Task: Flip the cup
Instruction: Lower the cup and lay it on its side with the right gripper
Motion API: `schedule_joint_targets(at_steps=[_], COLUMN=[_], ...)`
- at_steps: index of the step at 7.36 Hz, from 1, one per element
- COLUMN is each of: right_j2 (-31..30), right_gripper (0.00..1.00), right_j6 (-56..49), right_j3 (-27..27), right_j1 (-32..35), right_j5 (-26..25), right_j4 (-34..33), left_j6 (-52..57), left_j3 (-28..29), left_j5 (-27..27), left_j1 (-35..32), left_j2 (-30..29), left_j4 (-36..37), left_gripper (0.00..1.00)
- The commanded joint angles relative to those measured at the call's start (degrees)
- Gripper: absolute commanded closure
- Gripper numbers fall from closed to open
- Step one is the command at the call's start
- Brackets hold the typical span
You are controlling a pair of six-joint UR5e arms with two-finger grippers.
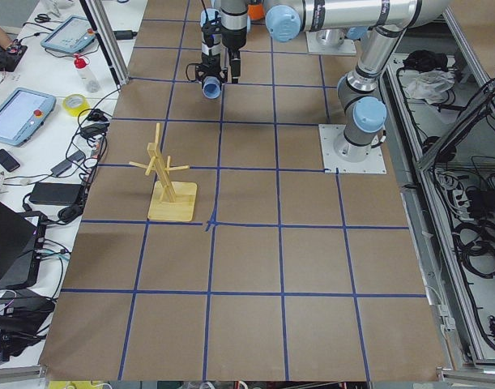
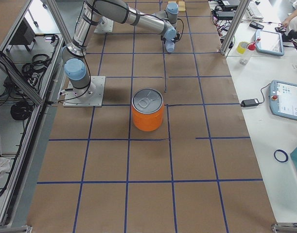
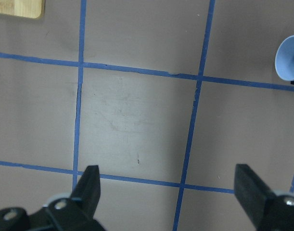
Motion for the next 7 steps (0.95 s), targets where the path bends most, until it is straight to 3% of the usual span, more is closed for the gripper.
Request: schedule_joint_targets(at_steps=[1, 2, 7], right_j2=[0.16, -0.10, -7.21], right_gripper=[0.22, 0.00, 0.00], right_j6=[-0.18, -0.61, 2.01], right_j3=[0.03, 0.03, 0.11], right_j1=[-0.05, -0.05, -3.20], right_j5=[-0.11, -0.03, -0.46], right_j4=[-2.39, -2.41, 4.43], left_j6=[-0.05, 0.04, -0.74], left_j3=[-0.08, -0.08, -0.08], left_j5=[0.11, 0.11, -0.33], left_j1=[0.04, 0.04, -0.05], left_j2=[-0.10, -0.10, -0.28], left_j4=[0.02, -0.07, 0.10], left_gripper=[0.00, 0.00, 0.00])
